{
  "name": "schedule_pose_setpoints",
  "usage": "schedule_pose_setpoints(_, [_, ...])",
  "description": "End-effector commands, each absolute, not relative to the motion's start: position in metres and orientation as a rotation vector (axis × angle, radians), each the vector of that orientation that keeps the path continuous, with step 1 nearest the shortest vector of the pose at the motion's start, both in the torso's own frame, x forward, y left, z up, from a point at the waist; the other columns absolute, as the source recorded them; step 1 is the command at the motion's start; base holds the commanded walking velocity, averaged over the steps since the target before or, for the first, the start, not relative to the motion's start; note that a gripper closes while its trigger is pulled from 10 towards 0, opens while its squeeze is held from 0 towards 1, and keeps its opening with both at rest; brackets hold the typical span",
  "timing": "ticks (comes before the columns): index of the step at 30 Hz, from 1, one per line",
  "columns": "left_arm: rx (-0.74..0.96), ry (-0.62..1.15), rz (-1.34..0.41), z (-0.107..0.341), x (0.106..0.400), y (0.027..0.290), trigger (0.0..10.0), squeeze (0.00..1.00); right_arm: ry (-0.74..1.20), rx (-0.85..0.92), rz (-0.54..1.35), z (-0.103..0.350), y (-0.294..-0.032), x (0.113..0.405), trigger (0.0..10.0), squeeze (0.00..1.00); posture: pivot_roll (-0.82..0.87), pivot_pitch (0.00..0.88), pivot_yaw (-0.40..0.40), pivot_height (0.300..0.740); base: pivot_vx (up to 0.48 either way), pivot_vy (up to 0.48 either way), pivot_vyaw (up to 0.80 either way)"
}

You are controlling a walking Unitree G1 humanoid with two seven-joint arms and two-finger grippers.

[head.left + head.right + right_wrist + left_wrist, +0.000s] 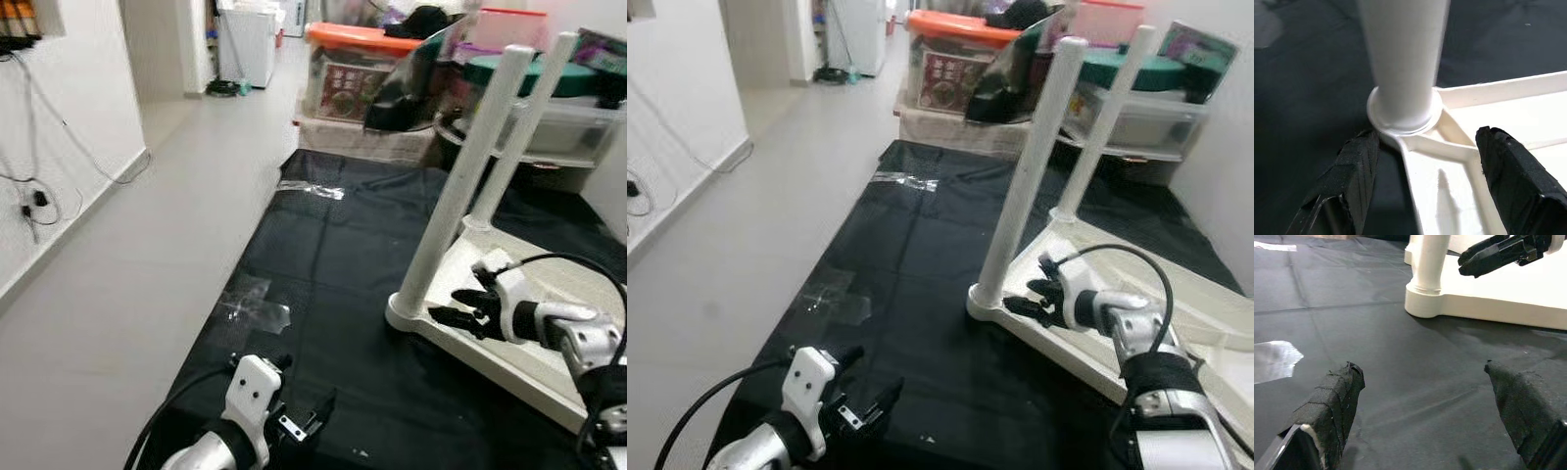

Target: Building children table

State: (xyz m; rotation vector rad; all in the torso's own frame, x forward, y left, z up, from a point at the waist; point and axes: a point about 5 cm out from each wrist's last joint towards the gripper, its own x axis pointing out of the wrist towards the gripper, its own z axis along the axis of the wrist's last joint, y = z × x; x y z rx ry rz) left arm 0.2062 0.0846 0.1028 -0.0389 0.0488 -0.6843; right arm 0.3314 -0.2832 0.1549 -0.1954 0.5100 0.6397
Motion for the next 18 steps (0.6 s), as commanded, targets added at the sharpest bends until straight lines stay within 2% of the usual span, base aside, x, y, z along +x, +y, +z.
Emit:
schedule_pose_setpoints(1, [-0.041,0.068,-0.693,0.100,0.204,0.085,10.0,0.00,0.529,-0.217,0.671,0.154,-0.284,0.329,10.0,0.00,0.15,0.000,-0.094,0.740,0.000,0.000,0.00])
schedule_pose_setpoints(18, [-0.038,0.070,-0.692,0.100,0.205,0.085,10.0,0.00,0.626,-0.298,0.657,0.143,-0.283,0.336,10.0,0.00,0.16,0.000,-0.101,0.740,0.000,0.000,0.00])
